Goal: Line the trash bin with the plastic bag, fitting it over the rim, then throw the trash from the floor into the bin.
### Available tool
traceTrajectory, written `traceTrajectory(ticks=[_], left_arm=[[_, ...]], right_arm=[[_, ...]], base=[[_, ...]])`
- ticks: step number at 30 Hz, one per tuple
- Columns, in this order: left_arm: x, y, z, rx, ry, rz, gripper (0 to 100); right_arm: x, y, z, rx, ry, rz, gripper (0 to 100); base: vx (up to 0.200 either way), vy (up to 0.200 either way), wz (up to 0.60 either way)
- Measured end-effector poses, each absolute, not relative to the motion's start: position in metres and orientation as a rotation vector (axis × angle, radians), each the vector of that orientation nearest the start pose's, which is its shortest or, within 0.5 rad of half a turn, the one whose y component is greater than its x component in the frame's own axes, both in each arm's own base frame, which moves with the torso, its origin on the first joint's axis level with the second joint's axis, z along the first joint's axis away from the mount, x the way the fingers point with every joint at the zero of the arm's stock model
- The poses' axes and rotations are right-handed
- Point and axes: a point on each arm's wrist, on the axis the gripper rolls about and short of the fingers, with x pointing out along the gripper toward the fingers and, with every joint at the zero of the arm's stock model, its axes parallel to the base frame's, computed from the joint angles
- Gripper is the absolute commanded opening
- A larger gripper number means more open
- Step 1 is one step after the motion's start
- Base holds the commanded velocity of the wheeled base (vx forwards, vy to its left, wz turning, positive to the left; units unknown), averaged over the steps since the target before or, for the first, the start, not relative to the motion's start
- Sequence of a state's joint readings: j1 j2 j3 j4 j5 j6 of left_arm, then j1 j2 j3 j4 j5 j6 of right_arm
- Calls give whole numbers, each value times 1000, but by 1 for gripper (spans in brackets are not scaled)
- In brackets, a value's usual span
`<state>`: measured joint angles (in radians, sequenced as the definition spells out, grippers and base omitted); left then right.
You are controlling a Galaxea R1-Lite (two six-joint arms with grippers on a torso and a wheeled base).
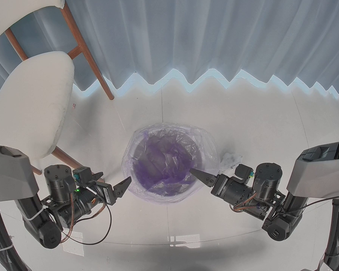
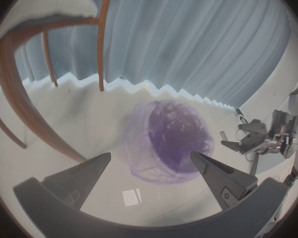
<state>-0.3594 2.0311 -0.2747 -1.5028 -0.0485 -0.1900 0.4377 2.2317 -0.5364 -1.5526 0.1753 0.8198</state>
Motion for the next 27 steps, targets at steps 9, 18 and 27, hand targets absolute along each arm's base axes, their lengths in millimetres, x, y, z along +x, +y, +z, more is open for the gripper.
traceTrajectory(ticks=[9,18,27], left_arm=[[227,-110,112,-124,93,-561,100],[216,-124,137,-168,1,-670,100],[213,-141,157,-204,-84,-675,100]], right_arm=[[313,125,42,781,384,478,100],[317,113,31,733,543,379,100],[343,113,26,738,364,416,100]], base=[[-133,0,0],[-133,0,0],[0,0,0]])
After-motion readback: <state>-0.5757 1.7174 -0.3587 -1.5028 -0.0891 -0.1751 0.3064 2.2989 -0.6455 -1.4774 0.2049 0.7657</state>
